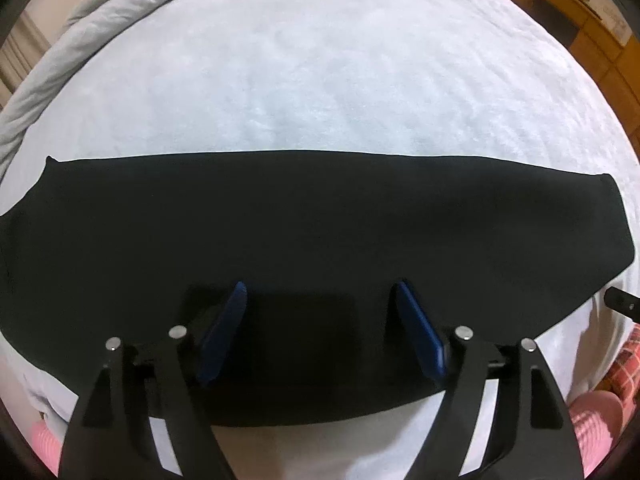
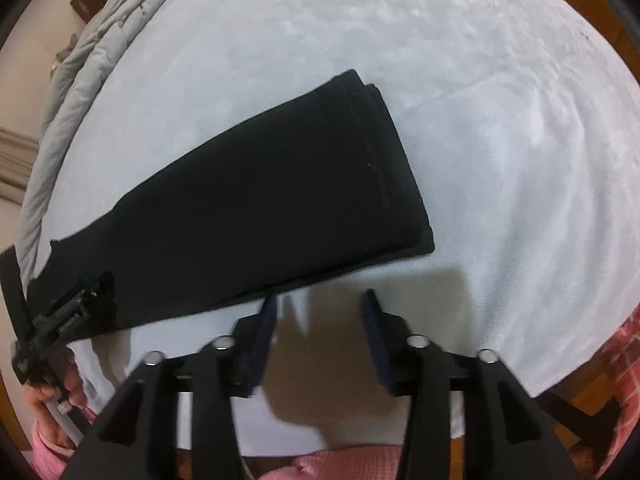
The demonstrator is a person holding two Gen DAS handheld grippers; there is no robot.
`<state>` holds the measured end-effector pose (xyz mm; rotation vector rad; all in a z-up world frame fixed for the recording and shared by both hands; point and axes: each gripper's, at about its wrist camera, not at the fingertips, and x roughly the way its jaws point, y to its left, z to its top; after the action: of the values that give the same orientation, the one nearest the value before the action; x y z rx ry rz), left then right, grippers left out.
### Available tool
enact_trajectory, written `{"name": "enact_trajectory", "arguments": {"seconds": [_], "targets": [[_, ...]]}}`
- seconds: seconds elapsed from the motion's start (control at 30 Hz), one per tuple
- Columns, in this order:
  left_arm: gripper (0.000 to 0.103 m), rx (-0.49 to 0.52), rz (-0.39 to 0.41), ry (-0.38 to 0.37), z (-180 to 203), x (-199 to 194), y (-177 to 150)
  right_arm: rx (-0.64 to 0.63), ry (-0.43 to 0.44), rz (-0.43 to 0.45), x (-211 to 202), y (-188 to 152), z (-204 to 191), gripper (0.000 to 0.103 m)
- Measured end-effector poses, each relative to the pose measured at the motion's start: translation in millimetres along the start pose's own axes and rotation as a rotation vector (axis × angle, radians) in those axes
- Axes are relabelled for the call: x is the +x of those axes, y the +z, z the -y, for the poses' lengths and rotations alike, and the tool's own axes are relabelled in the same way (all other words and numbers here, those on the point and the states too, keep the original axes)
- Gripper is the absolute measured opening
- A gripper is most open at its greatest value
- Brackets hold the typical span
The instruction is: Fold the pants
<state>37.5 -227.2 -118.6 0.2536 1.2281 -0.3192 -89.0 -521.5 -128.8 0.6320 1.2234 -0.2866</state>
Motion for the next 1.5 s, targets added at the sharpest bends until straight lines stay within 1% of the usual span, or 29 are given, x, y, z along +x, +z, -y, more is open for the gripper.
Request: {"name": "enact_trajectory", "arguments": {"seconds": [0.03,0.07,0.13,0.2,0.27,0.43,0.5,0.53,0.57,0.6,0.63,0.73,0.8,0.87,0.93,0.97,1.0,1.03,1.07,1.1,1.13,1.17,1.23,1.3,1.4,1.47,1.5], "targets": [[0.078,0.001,0.002,0.005,4.5,-0.9,1.5,0.014,0.019,0.001,1.6,0.2,0.8,0.055],[0.078,-0.001,0.004,0.006,1.7,-0.3,3.5,0.039,0.054,-0.001,4.9,1.6,4.8,0.057],[0.078,-0.006,0.005,-0.001,0.3,0.4,3.3,0.067,0.090,0.000,9.5,4.1,7.8,0.058],[0.078,-0.012,0.004,-0.008,0.1,1.2,2.8,0.087,0.126,0.002,13.6,7.1,12.0,0.063],[0.079,-0.009,0.003,-0.006,0.6,-2.0,9.0,0.123,0.167,0.004,18.0,11.2,16.3,0.068],[0.080,-0.008,0.002,-0.015,-9.3,3.7,13.0,0.216,0.254,0.031,24.9,23.2,36.8,0.068],[0.080,-0.008,-0.003,-0.024,-12.5,2.5,12.6,0.253,0.269,0.041,30.0,25.5,40.3,0.052],[0.080,-0.010,-0.006,-0.027,-14.8,1.9,12.7,0.265,0.251,0.054,30.0,26.2,41.8,0.032],[0.080,-0.016,-0.006,-0.030,-16.8,1.4,13.3,0.260,0.258,0.079,26.6,26.1,43.0,0.015],[0.080,-0.027,-0.004,-0.034,-20.0,0.1,14.2,0.254,0.293,0.094,24.1,25.0,41.2,0.014],[0.080,-0.038,-0.001,-0.032,-22.9,-0.8,14.8,0.249,0.302,0.107,21.1,26.9,37.2,0.013],[0.078,-0.073,0.032,-0.021,-32.3,-9.1,18.9,0.163,0.283,0.192,-9.7,28.8,24.3,0.011],[0.078,-0.084,0.085,-0.015,-36.5,-21.9,21.0,0.134,0.306,0.250,-34.2,33.8,15.3,0.010],[0.078,-0.070,0.123,0.008,-37.0,-27.0,21.1,0.103,0.287,0.283,-50.3,37.6,9.8,0.010],[0.080,-0.055,0.119,0.033,-37.7,-19.9,21.4,0.085,0.230,0.263,-45.1,38.5,11.4,0.010],[0.080,-0.055,0.092,0.047,-39.0,-11.0,20.9,0.100,0.201,0.230,-34.9,39.0,15.0,0.010],[0.081,-0.053,0.047,0.050,-40.6,4.2,20.5,0.136,0.181,0.172,-13.7,39.5,21.7,0.010],[0.085,-0.044,0.027,0.051,-41.2,15.0,20.6,0.168,0.162,0.120,5.8,38.0,27.7,0.010],[0.087,-0.025,0.045,0.062,-40.9,18.3,19.5,0.190,0.143,0.085,23.1,34.8,31.8,0.010],[0.087,-0.015,0.050,0.063,-40.9,16.6,20.0,0.200,0.143,0.086,28.1,32.8,32.2,0.010],[0.085,-0.014,0.047,0.047,-42.9,13.8,21.7,0.194,0.137,0.106,26.3,31.4,28.6,0.010],[0.085,-0.026,0.037,0.021,-47.8,11.1,24.0,0.163,0.116,0.124,20.0,31.8,20.3,0.010],[0.084,-0.058,0.034,-0.006,-58.9,5.4,25.0,0.107,0.088,0.156,5.2,33.9,3.7,0.010],[0.084,-0.073,0.053,-0.007,-72.2,-2.8,25.5,0.061,0.105,0.199,-12.7,35.1,-14.4,0.011],[0.084,-0.071,0.056,0.008,-90.3,-9.8,19.6,-0.047,0.121,0.255,-35.5,32.6,-56.7,0.011],[0.084,-0.086,0.046,0.006,-105.8,-12.2,14.4,-0.133,0.159,0.267,-42.3,27.5,-94.0,0.011],[0.084,-0.093,0.042,0.004,-112.0,-14.1,13.0,-0.162,0.173,0.267,-43.1,26.4,-105.4,0.011]]}}
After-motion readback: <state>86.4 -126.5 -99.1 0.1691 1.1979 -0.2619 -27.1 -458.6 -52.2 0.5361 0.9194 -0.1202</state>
